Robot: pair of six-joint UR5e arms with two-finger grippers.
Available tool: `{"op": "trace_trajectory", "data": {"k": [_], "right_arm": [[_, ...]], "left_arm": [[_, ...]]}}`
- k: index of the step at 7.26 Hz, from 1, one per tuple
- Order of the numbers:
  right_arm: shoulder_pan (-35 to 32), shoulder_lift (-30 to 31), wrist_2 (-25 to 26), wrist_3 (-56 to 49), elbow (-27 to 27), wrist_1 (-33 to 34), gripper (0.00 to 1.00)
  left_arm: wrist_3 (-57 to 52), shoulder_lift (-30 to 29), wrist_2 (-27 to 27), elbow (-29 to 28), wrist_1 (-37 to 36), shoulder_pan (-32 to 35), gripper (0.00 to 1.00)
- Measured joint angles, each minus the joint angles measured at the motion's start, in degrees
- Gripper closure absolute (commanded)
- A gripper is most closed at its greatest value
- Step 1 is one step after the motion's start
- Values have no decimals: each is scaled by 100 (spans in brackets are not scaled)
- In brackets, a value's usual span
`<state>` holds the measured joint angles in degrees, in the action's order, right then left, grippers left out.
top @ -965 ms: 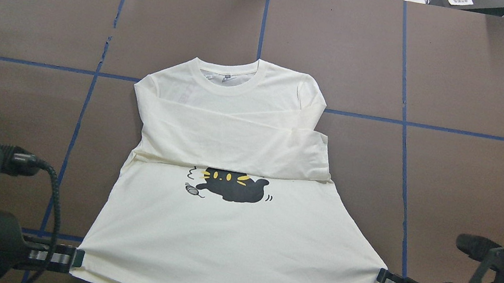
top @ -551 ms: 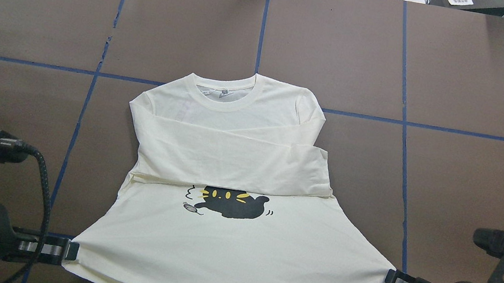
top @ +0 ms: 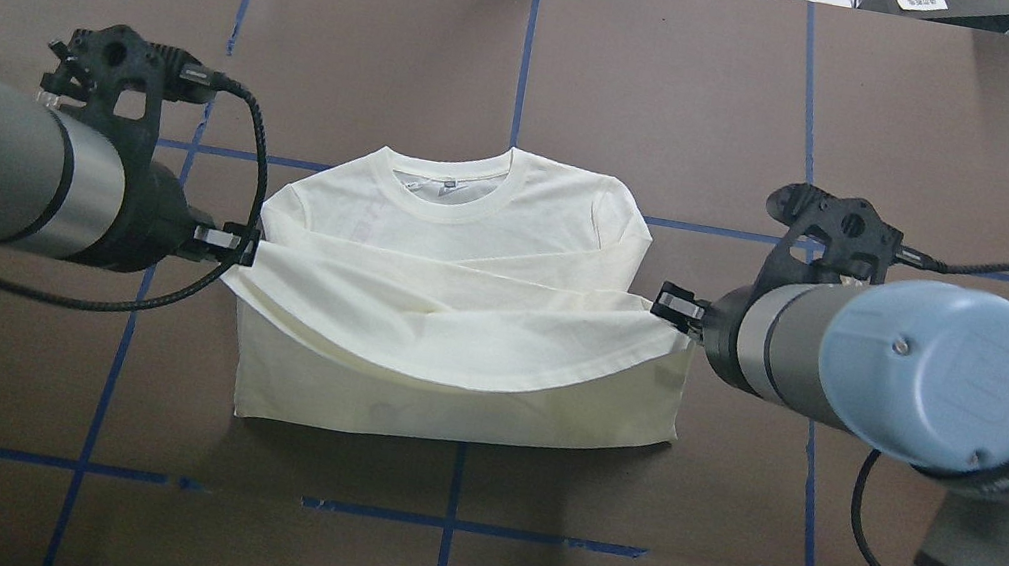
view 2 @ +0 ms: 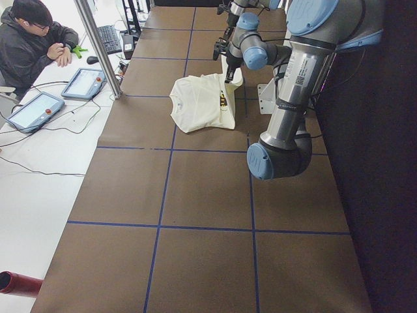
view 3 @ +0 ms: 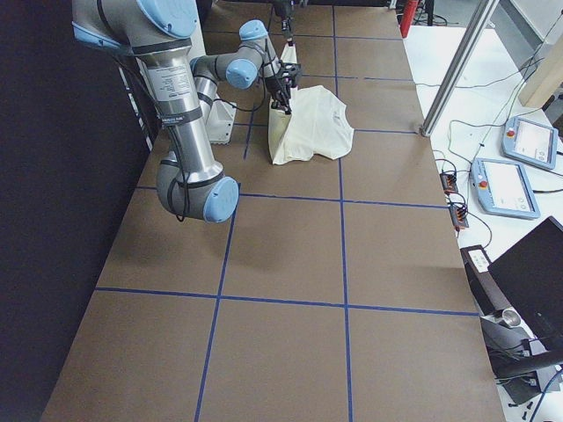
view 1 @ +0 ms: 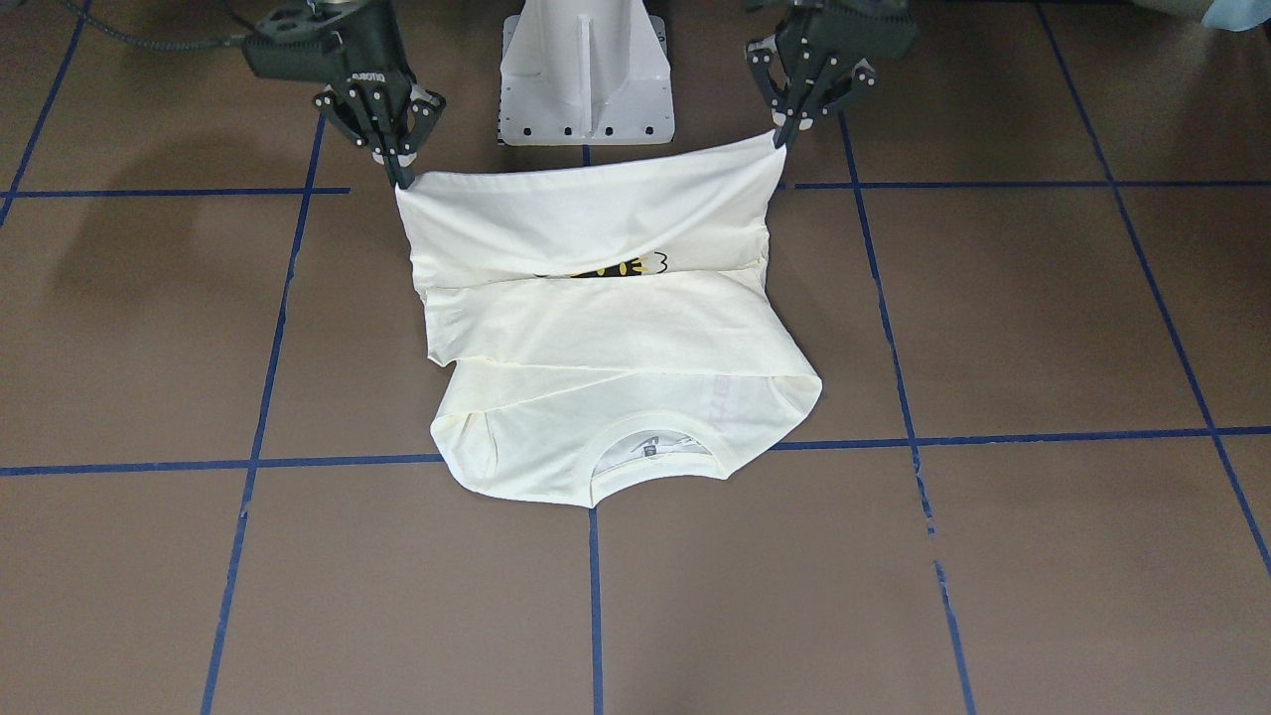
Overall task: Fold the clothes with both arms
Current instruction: 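Lift the hem with both grippers and fold it toward the collar, then release the hem at the collar and raise both grippers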
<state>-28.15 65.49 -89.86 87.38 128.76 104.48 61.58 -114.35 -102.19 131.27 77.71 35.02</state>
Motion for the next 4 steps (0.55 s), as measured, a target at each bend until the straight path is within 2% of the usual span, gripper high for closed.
{"op": "trace_trajectory", "data": {"k": [2, 4], "right_arm": [[-321, -455, -74, -274, -1079, -435, 100], [-531, -749, -80, -383, -2356, -1434, 100]], "left_arm": [[-288, -132, 9, -929, 624, 312, 100], [-357, -141, 48, -1966, 1562, 375, 100]]}}
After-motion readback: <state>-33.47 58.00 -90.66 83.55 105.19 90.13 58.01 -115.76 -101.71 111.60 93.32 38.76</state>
